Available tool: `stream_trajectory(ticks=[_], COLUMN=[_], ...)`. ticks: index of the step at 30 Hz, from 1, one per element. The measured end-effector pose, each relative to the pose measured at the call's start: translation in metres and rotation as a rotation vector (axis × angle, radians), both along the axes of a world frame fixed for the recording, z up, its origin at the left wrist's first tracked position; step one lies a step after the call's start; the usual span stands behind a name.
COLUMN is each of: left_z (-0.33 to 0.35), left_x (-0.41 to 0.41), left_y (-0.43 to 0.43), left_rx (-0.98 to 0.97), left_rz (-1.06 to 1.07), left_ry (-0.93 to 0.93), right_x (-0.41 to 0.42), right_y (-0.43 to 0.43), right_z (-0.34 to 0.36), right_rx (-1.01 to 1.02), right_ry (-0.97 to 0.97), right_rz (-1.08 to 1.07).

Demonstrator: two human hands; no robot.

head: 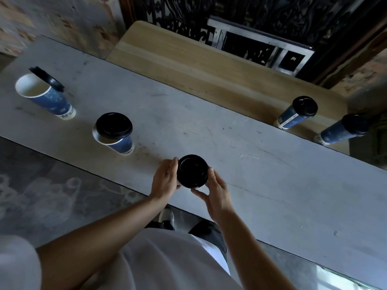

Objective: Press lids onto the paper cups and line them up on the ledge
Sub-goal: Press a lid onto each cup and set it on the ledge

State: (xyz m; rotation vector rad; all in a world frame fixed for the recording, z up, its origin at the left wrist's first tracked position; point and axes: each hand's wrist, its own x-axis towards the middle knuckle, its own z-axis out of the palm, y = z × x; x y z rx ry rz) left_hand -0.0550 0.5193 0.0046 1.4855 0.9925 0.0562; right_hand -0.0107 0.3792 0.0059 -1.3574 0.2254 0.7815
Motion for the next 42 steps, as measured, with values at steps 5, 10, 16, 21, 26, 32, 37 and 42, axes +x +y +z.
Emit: stream_trajectory(ticks=[5, 10, 16, 21, 26, 32, 37, 42], left_z=[-0.004, 0.003, 0.002, 0.005, 0.003, 0.003, 0.008, 0.016], left_x=[-0.010, -0.009, -0.011, -0.007, -0.006, -0.007, -0.009, 0.009], left_y=[0.011, 0.010, -0.006, 0.001, 0.017, 0.000, -0.014, 0.004], left_rx=[0.149, 0.112, -0.061, -0.012, 0.127, -0.051, -0.063, 0.106], left_rz=[-0.219, -0.267, -0.075, -0.058, -0.265, -0.142, -0.031, -0.145], left_ry=[-0.185, -0.252, -0.167, -0.084, -0.172, -0.177, -0.096, -0.016], right_x=[-0.004, 0.000, -0.012, -0.016, -0.010, -0.012, -0.017, 0.017], right_y=[0.004, 0.008, 0.002, 0.007, 0.013, 0.008, 0.010, 0.012], right_z=[-0.003, 0.004, 0.003, 0.002, 0.006, 0.008, 0.002, 0.015], right_rx=[-0.019, -0.025, 0.040, -0.024, -0.033, 0.032, -0.046, -0.055], right_ry=[-0.010, -0.008, -0.010, -0.078, -0.083, -0.022, -0.101, -0.014], right_rz=[-0.019, -0.060, -0.077, -0.090, -0.100, -0.122, -0.135, -0.086])
